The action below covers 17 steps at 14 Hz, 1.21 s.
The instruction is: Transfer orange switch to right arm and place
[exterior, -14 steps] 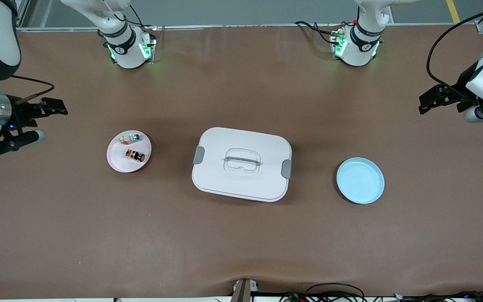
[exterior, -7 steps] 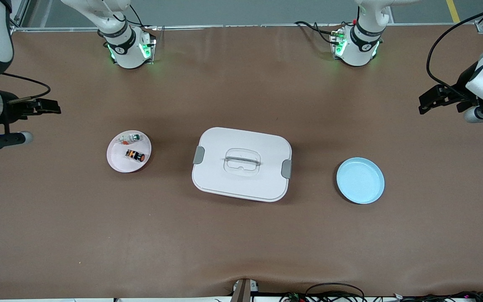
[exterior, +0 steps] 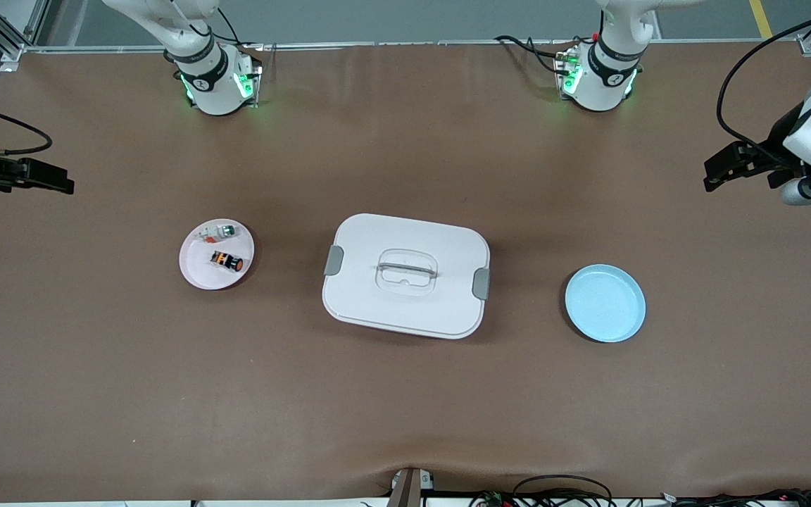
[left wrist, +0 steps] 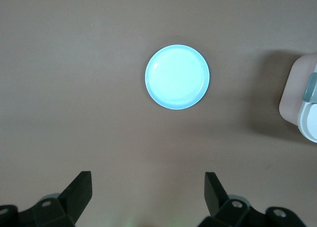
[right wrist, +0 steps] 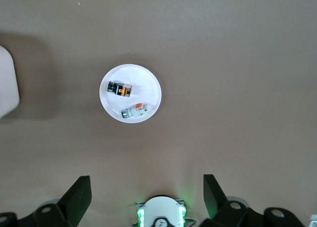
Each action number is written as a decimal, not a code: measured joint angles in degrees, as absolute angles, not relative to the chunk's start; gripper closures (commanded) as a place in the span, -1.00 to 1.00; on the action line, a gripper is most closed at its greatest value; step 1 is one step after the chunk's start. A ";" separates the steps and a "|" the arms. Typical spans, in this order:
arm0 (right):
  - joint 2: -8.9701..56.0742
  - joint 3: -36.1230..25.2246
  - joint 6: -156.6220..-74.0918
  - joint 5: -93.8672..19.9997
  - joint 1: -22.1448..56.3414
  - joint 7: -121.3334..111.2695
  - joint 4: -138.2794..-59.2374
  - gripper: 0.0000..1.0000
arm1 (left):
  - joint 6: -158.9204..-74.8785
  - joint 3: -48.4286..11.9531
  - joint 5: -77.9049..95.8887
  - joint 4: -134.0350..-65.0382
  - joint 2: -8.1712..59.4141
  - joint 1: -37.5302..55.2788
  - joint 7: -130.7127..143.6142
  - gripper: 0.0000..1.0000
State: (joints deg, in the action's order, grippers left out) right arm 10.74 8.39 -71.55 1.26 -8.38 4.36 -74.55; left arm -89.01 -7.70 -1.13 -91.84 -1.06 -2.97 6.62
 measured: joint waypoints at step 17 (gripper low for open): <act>8.45 8.56 -70.51 -1.07 -9.00 6.31 -74.06 -1.00 | -89.08 -7.36 -1.13 -91.49 -1.29 -3.25 6.62 -1.00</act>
